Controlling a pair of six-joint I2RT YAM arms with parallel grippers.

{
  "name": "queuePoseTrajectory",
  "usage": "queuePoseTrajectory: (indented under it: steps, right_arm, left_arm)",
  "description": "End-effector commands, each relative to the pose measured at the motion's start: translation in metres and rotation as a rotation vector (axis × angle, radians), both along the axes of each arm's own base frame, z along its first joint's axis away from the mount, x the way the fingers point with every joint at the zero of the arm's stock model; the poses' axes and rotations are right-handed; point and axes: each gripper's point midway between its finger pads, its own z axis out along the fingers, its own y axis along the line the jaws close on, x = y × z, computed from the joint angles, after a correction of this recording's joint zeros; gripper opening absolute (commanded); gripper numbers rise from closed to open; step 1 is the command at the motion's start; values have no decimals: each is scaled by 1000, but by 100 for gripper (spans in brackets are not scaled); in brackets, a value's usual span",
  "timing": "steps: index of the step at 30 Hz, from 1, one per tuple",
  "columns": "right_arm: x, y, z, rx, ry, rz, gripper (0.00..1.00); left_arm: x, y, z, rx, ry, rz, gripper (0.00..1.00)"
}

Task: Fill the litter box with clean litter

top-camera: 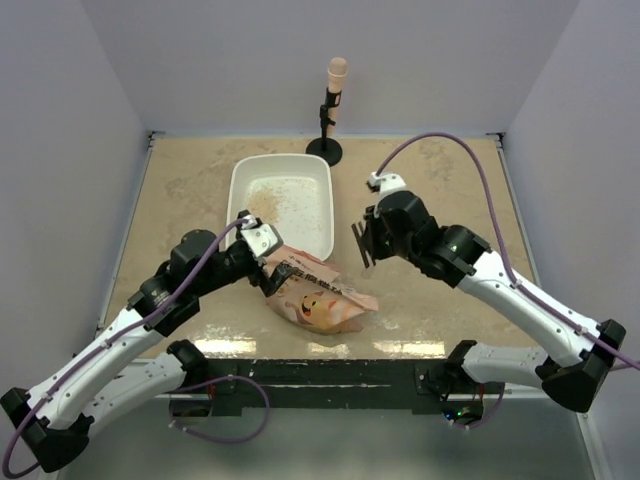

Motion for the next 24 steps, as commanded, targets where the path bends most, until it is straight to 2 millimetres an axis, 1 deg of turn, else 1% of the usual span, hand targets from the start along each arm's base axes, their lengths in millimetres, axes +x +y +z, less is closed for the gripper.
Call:
queuePoseTrajectory:
  steps: [1,2,3,4,5,7,8,10,11,13,14,16,17,20,22,23,24]
  right_arm:
    - [57,-59,-8,129,-41,-328,0]
    - [62,-71,-11,145,-42,-377,0]
    - [64,-83,-23,145,-30,-417,0]
    - [73,-97,-26,157,-38,-474,0]
    - [73,-104,-42,155,-7,-510,0]
    - [78,-116,-57,166,23,-572,0]
    - [74,-119,-75,177,66,-607,0]
    - [73,-127,-89,206,94,-657,0]
    - [67,-130,-105,217,129,-689,0]
    - [61,-139,-116,234,141,-743,0]
    - [55,-144,-128,238,165,-773,0]
    - [49,-149,-137,246,179,-801,0]
    - [43,-152,-147,241,201,-824,0]
    - [35,-156,-160,236,233,-850,0]
    - [32,-161,-164,225,235,-869,6]
    - [30,-162,-165,225,233,-876,16]
    - [29,-163,-165,224,231,-881,21]
  left_arm:
    - [0,-1,12,-93,4,26,100]
    - [1,1,8,-91,11,43,100]
    - [2,2,6,-91,13,49,100]
    - [3,1,6,-106,15,56,100]
    - [4,2,1,-111,25,66,100]
    - [4,-1,3,-150,35,71,100]
    - [6,-1,-1,-158,45,83,100]
    - [6,-2,-3,-166,57,87,100]
    - [7,-3,-5,-159,65,87,100]
    - [5,-4,-10,-142,87,77,100]
    - [4,-5,-14,-137,98,69,100]
    - [2,-5,-17,-132,103,62,100]
    - [-1,-6,-19,-134,106,49,100]
    - [-5,-7,-19,-148,98,28,100]
    - [-6,-7,-19,-150,96,26,100]
    - [-6,-7,-18,-150,94,26,100]
    - [-6,-7,-17,-151,93,22,100]
